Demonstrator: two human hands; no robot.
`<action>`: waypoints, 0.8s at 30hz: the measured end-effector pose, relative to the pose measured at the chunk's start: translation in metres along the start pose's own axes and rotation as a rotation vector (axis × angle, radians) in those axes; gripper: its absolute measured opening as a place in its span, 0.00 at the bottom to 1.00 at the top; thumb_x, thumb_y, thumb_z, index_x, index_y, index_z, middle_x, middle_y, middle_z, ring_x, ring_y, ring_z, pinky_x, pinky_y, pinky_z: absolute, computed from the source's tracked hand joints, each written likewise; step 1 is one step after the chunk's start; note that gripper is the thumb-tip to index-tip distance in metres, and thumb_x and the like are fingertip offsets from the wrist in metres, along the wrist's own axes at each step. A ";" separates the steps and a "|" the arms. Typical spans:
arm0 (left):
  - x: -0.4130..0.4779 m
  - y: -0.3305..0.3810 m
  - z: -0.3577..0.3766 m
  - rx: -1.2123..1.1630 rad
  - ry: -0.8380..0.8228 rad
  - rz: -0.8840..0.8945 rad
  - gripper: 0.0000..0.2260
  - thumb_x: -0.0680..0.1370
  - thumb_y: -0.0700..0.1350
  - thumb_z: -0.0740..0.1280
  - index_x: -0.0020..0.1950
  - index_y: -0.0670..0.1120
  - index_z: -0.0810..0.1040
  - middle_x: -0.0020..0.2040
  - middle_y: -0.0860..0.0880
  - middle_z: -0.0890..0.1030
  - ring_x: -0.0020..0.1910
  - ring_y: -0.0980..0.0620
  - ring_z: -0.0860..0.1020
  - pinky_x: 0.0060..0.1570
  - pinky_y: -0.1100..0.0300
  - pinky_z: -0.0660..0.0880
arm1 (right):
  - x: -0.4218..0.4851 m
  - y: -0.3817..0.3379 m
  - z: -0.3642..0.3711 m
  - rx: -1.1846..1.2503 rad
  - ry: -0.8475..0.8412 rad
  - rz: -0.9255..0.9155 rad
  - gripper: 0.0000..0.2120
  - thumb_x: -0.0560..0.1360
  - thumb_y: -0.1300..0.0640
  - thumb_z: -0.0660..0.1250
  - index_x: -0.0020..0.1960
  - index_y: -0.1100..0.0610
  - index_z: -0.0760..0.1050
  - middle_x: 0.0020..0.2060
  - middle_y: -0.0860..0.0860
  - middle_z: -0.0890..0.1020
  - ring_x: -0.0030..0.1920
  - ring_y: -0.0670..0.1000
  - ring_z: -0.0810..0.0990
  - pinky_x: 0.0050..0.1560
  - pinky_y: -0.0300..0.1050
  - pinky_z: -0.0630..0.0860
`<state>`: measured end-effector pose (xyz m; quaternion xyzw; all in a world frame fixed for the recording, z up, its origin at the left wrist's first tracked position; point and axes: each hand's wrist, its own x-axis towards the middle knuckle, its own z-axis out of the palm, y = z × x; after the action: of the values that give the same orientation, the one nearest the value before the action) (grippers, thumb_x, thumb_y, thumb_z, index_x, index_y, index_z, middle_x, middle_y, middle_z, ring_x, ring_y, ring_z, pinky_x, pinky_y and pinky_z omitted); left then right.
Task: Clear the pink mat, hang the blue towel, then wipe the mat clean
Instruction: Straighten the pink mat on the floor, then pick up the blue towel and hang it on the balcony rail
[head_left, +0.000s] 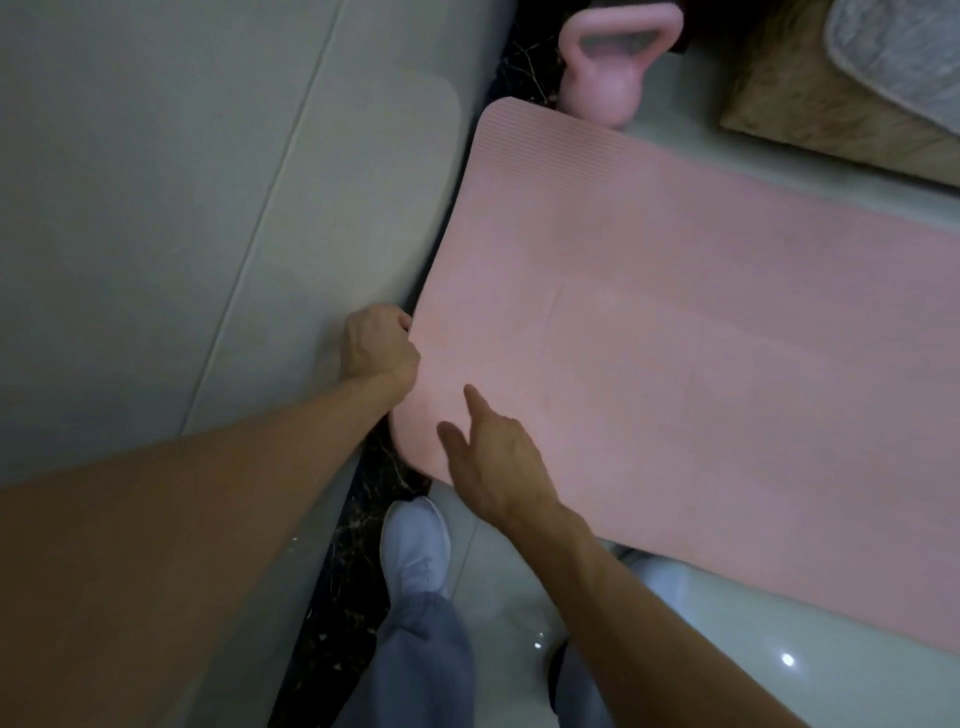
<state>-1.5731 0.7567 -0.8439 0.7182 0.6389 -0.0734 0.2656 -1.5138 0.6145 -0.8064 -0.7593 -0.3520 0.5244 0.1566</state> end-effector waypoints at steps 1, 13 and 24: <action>-0.008 0.003 -0.006 0.043 -0.047 0.056 0.16 0.75 0.31 0.62 0.59 0.40 0.81 0.58 0.40 0.81 0.58 0.43 0.78 0.60 0.57 0.72 | -0.007 0.001 -0.009 -0.031 0.016 0.032 0.25 0.83 0.53 0.55 0.77 0.61 0.56 0.68 0.58 0.73 0.66 0.57 0.72 0.64 0.45 0.67; -0.125 0.139 -0.118 0.542 -0.563 0.648 0.10 0.79 0.41 0.59 0.55 0.38 0.77 0.53 0.41 0.79 0.49 0.43 0.78 0.44 0.55 0.74 | -0.132 -0.017 -0.187 -0.209 0.347 0.306 0.10 0.76 0.60 0.58 0.40 0.63 0.73 0.43 0.62 0.80 0.39 0.59 0.74 0.39 0.44 0.67; -0.295 0.309 -0.268 0.578 -0.372 0.928 0.14 0.80 0.43 0.57 0.60 0.44 0.77 0.57 0.39 0.79 0.55 0.36 0.78 0.52 0.51 0.74 | -0.364 -0.056 -0.321 -0.277 0.448 0.391 0.13 0.76 0.59 0.57 0.33 0.57 0.65 0.38 0.58 0.73 0.39 0.59 0.71 0.40 0.44 0.66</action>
<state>-1.3908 0.6118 -0.3963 0.9417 0.1536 -0.2458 0.1707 -1.3168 0.4415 -0.3937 -0.9231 -0.2242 0.3117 0.0217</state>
